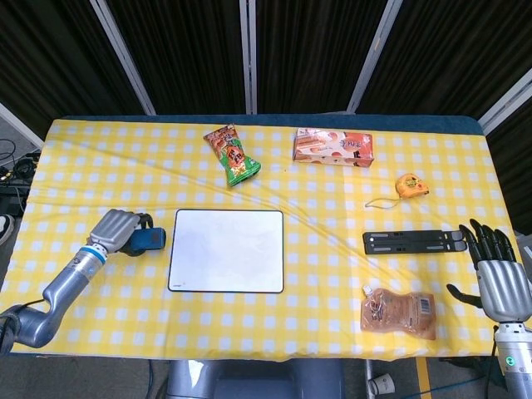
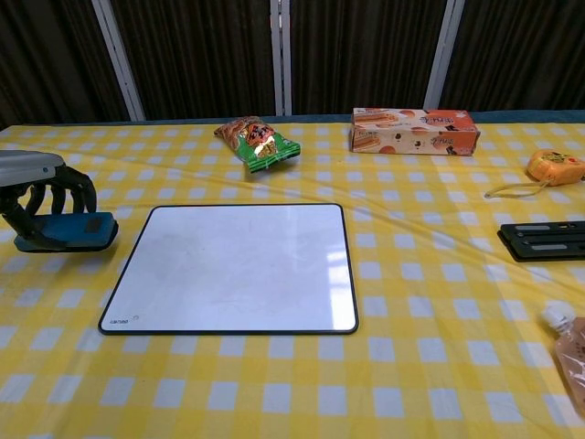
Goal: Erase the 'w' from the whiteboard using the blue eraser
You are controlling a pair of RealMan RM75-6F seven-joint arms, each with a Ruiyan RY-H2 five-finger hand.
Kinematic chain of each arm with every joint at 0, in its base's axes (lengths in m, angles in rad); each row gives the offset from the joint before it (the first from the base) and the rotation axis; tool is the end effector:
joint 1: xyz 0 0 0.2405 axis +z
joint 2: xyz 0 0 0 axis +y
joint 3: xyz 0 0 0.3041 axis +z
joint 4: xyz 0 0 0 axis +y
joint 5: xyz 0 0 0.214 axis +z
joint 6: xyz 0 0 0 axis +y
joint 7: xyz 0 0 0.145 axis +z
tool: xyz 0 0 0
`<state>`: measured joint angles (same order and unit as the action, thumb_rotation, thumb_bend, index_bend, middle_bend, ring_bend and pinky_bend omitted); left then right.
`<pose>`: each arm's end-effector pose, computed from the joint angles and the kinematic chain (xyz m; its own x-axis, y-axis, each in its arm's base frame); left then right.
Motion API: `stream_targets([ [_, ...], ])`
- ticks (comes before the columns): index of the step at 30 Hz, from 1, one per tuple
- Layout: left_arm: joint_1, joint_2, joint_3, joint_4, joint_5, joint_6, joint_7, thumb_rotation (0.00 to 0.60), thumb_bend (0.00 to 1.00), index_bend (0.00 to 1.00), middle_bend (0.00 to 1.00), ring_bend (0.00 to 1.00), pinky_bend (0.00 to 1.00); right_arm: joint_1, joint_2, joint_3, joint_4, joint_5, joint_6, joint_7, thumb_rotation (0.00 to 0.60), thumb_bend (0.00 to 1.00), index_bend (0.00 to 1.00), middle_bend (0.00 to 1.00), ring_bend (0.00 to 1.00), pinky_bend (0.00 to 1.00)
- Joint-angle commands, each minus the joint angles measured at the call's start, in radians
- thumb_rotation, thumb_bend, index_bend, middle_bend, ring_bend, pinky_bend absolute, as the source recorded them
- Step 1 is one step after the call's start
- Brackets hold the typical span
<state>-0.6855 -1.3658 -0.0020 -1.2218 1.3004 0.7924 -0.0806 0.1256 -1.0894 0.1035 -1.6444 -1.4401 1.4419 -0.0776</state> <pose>-0.3139 0.3859 0.0485 0.5275 0.4101 0.7440 0.8492 -0.2795 -0.4480 -0.3479 -0.2112 0.1893 0.4522 0.0227 0.8916 -0.8919 0.0081 0.4521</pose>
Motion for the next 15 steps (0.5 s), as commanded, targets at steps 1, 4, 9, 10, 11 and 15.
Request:
stream_targets([
  [1,0.015,-0.02,0.007,0.048,0.019,-0.001,-0.042,0.6,0.26,0.49,0.4,0.49,0.52,0.002,-0.002,-0.001,-0.003,-0.002,-0.001,-0.006,0.6,0.0,0.0,0.0,0.0,0.0],
  [4,0.015,-0.033,0.004,0.065,0.02,-0.015,-0.052,0.6,0.1,0.36,0.26,0.33,0.42,0.003,-0.004,-0.001,-0.007,-0.005,-0.001,-0.011,0.6,0.0,0.0,0.0,0.0,0.0],
  [9,0.033,-0.016,-0.021,0.031,-0.006,0.018,-0.038,0.6,0.0,0.0,0.0,0.0,0.02,0.002,-0.001,-0.001,-0.008,-0.006,0.001,-0.004,0.6,0.0,0.0,0.0,0.0,0.0],
  [10,0.04,-0.01,-0.026,0.022,-0.008,0.037,-0.029,0.6,0.0,0.0,0.0,0.0,0.0,0.002,0.0,0.0,-0.008,-0.007,0.002,-0.002,0.6,0.0,0.0,0.0,0.0,0.0],
  [11,0.046,-0.006,-0.032,0.016,-0.01,0.055,-0.023,0.6,0.0,0.0,0.0,0.0,0.0,0.002,0.0,0.0,-0.008,-0.007,0.002,0.0,0.6,0.0,0.0,0.0,0.0,0.0],
  [15,0.108,0.043,-0.058,-0.059,-0.033,0.181,0.012,0.6,0.0,0.0,0.0,0.0,0.0,0.0,0.007,0.0,-0.011,-0.012,0.007,0.018,0.6,0.0,0.0,0.0,0.0,0.0],
])
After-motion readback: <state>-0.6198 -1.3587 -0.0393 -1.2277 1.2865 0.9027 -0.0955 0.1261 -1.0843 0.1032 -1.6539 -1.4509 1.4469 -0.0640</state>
